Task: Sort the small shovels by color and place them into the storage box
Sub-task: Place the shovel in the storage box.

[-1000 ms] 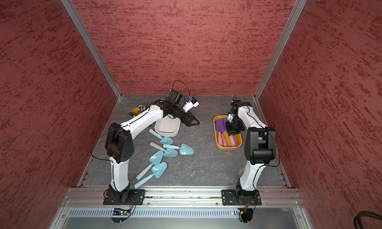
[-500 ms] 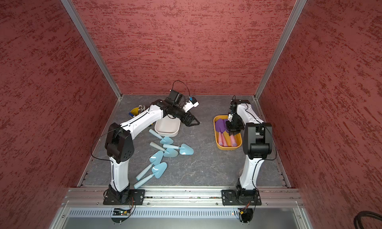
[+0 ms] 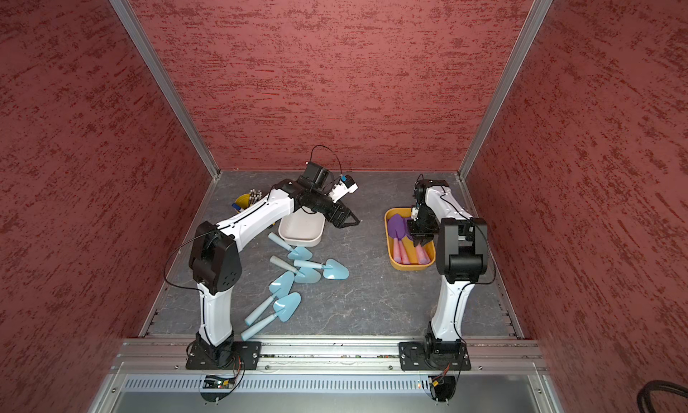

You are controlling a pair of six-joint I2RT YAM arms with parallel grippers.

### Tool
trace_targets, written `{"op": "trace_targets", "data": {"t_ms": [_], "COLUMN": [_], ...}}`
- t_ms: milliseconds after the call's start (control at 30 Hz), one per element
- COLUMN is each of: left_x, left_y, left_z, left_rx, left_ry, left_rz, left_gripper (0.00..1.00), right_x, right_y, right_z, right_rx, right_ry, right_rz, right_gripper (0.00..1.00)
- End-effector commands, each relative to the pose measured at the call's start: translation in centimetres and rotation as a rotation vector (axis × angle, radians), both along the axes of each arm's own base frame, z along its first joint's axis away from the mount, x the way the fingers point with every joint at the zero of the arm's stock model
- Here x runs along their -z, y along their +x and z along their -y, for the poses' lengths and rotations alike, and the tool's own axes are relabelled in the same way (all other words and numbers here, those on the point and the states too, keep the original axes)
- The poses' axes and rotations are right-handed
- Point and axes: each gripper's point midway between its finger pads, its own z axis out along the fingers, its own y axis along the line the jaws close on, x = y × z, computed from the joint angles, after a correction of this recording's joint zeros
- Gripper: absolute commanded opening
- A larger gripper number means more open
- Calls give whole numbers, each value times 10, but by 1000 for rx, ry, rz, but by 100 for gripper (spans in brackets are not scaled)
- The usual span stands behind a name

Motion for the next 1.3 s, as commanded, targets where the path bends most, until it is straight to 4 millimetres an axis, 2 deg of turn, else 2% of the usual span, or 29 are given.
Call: {"op": "trace_targets", "data": {"t_ms": [0, 233, 500, 800, 1000, 1267], "left_x": [3, 3, 3, 4, 7, 7], "left_y": [-4, -5, -6, -7, -8, -7], "left_z": [-3, -3, -4, -5, -7, -7], "left_rx": [12, 13, 13, 14, 12, 10], "left_ry": [15, 16, 18, 20, 25, 23], "left_rz": [4, 5, 6, 7, 2, 1], "left_gripper": [100, 100, 100, 100, 100, 100], "right_x": [-5, -2, 1, 1, -4, -2], "right_y": [8, 10, 11, 12, 16, 17], "right_z": [7, 8, 10, 15, 16, 23], "right_rx": [14, 13, 9, 2, -3, -8], "right_ry": [-30, -31, -46, -71, -76, -116], "right_rz": [20, 18, 10, 5, 26, 11], "right_gripper": [2, 5, 15, 16, 21, 26]}}
